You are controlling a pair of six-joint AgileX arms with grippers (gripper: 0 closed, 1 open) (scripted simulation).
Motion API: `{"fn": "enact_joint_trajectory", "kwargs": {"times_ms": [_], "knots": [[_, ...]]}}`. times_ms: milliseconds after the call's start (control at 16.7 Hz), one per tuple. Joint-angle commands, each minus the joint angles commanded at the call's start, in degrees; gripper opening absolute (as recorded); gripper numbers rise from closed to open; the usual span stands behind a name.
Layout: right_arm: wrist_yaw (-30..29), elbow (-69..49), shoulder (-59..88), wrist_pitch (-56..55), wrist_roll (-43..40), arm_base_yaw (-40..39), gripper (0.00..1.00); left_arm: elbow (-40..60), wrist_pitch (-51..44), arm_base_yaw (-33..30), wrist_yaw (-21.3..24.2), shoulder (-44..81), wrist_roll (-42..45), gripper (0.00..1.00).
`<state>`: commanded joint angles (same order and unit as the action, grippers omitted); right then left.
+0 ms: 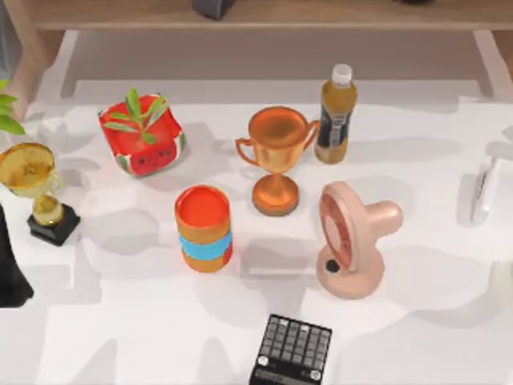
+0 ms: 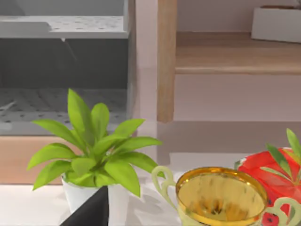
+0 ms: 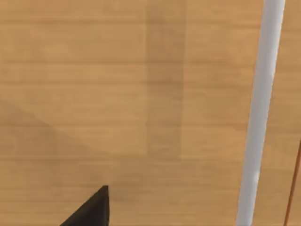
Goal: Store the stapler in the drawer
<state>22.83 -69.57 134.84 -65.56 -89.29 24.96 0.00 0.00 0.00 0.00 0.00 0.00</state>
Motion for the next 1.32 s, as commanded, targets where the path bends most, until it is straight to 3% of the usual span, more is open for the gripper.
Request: {"fn": "enact_joint_trajectory", "kwargs": {"times_ms": [720, 1320], "knots": [[0.00, 0.00, 0.00, 0.00, 0.00, 0.00, 0.02, 0.00, 0.00, 0.00, 0.00, 0.00, 0.00, 1.00], [-0.01, 0.22, -0.04, 0.00, 0.12, 0.26, 0.00, 0.00, 0.00, 0.00, 0.00, 0.00, 0.00, 1.00]]}}
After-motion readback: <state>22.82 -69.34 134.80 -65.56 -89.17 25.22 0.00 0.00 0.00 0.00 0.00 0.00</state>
